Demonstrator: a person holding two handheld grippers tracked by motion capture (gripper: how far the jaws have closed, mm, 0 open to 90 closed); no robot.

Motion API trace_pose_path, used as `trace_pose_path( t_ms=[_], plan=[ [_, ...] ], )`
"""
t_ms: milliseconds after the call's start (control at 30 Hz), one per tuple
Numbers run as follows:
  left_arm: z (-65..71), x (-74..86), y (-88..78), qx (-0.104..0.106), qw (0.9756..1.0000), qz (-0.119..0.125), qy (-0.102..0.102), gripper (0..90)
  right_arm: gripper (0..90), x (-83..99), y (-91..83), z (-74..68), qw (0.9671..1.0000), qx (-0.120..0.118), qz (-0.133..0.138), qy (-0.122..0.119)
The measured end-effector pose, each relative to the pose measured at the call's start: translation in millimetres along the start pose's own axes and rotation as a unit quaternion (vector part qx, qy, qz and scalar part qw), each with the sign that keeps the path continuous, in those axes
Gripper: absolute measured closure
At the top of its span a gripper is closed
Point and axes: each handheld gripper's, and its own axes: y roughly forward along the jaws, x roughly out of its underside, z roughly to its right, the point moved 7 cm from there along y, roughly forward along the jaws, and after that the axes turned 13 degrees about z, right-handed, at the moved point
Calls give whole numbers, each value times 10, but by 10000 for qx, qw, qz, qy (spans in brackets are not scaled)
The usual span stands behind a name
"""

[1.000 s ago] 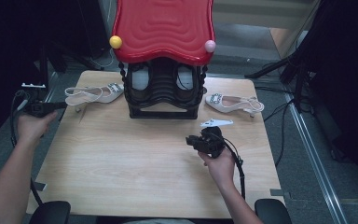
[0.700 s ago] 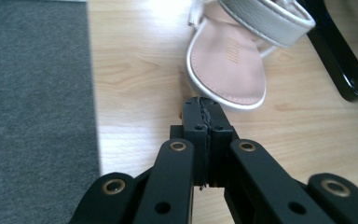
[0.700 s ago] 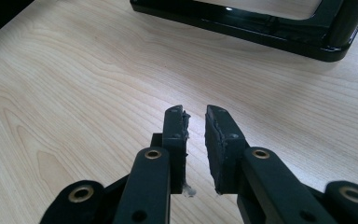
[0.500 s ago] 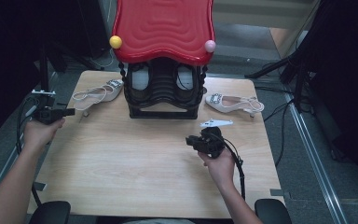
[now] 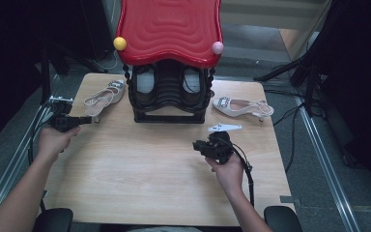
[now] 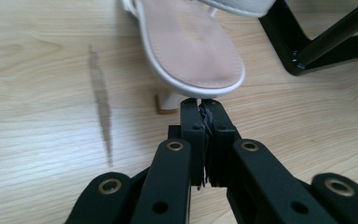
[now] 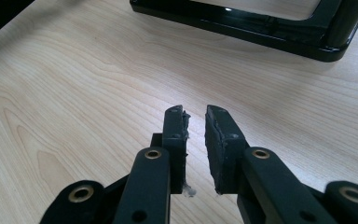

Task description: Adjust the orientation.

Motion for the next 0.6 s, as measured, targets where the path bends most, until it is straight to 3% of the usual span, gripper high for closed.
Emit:
trace_pose_path(
  t_ms=[200,367,600],
  plan=[
    [11,4,3,6,10000,38,-48,873,799,-5,-10,12,10000,12,16,16],
    [-106,-28,-97,-124,9999,63,-30,866,799,-14,-23,19,10000,30,40,21],
    [-318,-141,-109,-363,9987,288,-229,900,799,-1,-8,6,10000,13,13,3]
  ],
)
